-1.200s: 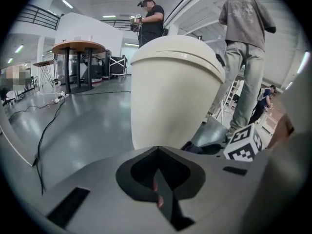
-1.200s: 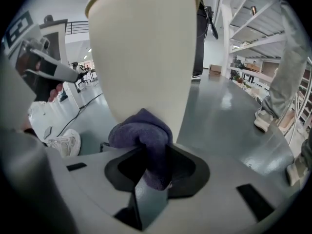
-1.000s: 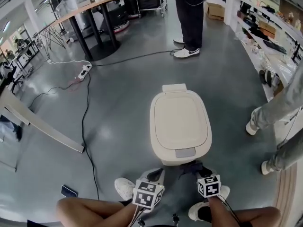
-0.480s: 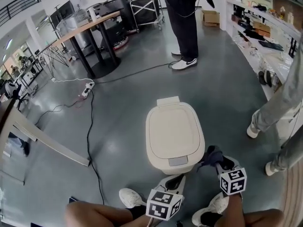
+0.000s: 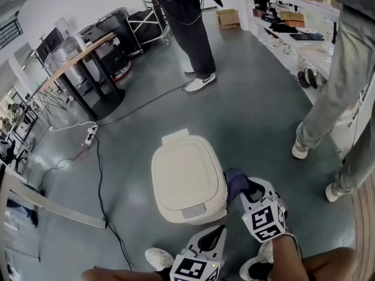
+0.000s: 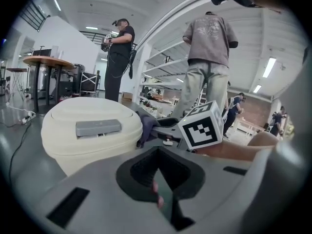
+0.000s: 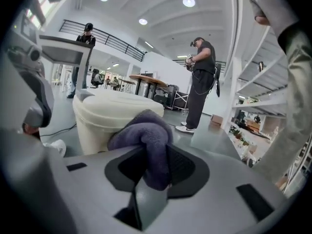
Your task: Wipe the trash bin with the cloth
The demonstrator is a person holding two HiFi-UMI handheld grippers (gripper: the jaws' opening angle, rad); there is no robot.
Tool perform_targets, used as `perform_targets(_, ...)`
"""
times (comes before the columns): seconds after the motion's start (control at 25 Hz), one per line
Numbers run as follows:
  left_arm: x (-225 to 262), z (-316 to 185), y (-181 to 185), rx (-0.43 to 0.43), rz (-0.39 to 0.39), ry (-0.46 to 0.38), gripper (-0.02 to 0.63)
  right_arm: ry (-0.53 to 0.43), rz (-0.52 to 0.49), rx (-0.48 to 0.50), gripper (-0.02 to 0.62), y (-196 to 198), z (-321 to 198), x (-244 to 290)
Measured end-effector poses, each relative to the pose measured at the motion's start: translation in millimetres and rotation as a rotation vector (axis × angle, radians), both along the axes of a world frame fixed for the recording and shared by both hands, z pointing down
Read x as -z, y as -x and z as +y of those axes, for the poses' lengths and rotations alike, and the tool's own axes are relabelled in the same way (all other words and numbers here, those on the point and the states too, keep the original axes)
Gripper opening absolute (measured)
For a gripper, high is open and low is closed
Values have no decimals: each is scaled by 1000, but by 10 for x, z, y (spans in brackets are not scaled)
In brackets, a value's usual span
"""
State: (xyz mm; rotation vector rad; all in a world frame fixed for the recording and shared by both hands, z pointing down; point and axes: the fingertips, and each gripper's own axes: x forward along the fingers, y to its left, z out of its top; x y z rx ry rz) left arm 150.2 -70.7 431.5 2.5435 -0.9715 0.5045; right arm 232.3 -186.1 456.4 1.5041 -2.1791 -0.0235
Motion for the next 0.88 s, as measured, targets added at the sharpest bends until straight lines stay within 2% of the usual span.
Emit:
perform_targets(0.16,-139,-51,39,25,-21,36,-2,23,77,45,109,15,-16,-154)
perform_targets(0.32,-352,-91,13,23,-48,62,-2,40,82,68,109,90,-65,-388)
perform_targets(0.52,-622,-77,68,17,-120,95,-2,34,147,81,107,209,-83,-585)
perform_targets(0.72,-868,-124,-43,15,-140,138,-2,69,181,126,107,211,-106,-864)
perform_targets(0.88,-1028,-121,-132,-14,-173,166,-2,104,265,178,107,241,-110,-1175)
